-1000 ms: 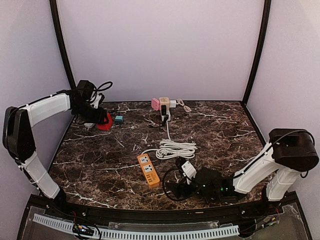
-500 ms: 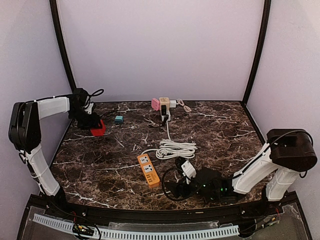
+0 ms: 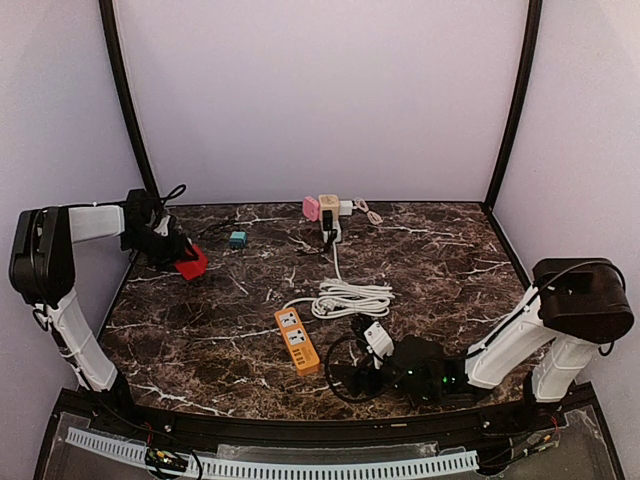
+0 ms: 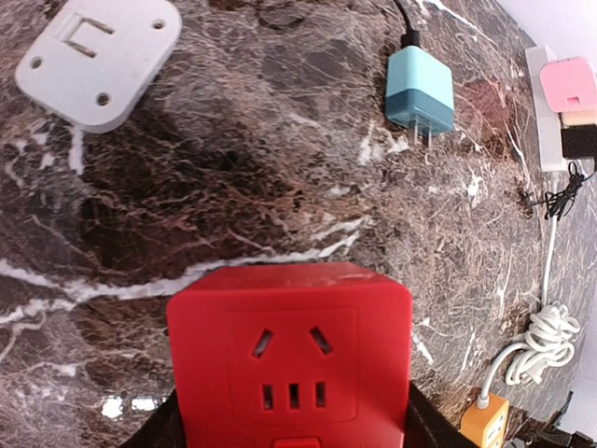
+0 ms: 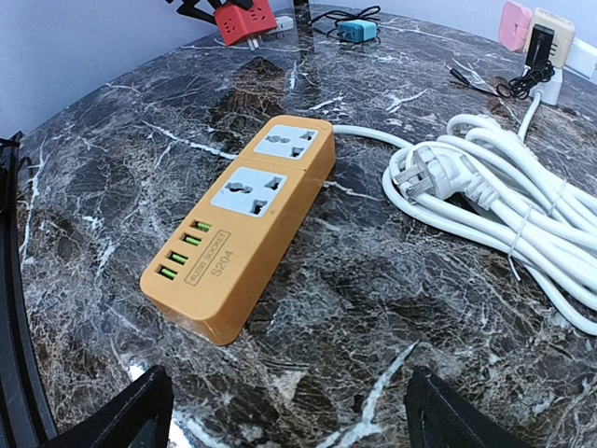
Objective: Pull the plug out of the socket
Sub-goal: Place the plug at the center of the board.
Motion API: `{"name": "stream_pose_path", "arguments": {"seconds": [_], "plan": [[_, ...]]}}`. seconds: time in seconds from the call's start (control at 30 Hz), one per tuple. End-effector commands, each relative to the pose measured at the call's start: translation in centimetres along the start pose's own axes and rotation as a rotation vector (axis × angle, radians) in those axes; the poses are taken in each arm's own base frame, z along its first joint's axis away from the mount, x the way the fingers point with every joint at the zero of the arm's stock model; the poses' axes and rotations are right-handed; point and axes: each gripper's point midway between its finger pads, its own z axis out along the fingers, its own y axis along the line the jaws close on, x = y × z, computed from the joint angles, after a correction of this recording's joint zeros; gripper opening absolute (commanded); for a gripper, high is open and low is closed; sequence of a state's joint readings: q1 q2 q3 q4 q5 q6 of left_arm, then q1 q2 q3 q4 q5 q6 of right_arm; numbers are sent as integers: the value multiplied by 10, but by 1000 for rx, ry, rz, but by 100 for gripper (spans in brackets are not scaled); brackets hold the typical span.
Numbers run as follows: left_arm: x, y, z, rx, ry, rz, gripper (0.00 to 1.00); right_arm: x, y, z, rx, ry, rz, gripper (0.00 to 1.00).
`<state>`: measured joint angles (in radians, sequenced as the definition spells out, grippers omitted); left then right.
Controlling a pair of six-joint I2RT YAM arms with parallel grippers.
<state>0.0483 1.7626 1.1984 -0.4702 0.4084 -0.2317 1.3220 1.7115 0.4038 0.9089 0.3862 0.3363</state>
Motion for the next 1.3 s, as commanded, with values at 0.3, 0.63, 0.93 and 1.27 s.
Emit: {"name": "stream_pose_path", "arguments": {"seconds": [0.3,0.63,0.93,1.27], "plan": [[-3,12,-17,75,-44,-80,42,-3,0,-2,-2,-30,8,85],[3,27,-17,9,-31,-98,63,-3,0,-3,-2,-31,9,85],[3,36,-19,-45,-31,-109,78,-3,0,-3,-4,-31,10,85],[6,51,-33,-145,-63,-115,83,-3,0,-3,-3,-30,10,85]]}}
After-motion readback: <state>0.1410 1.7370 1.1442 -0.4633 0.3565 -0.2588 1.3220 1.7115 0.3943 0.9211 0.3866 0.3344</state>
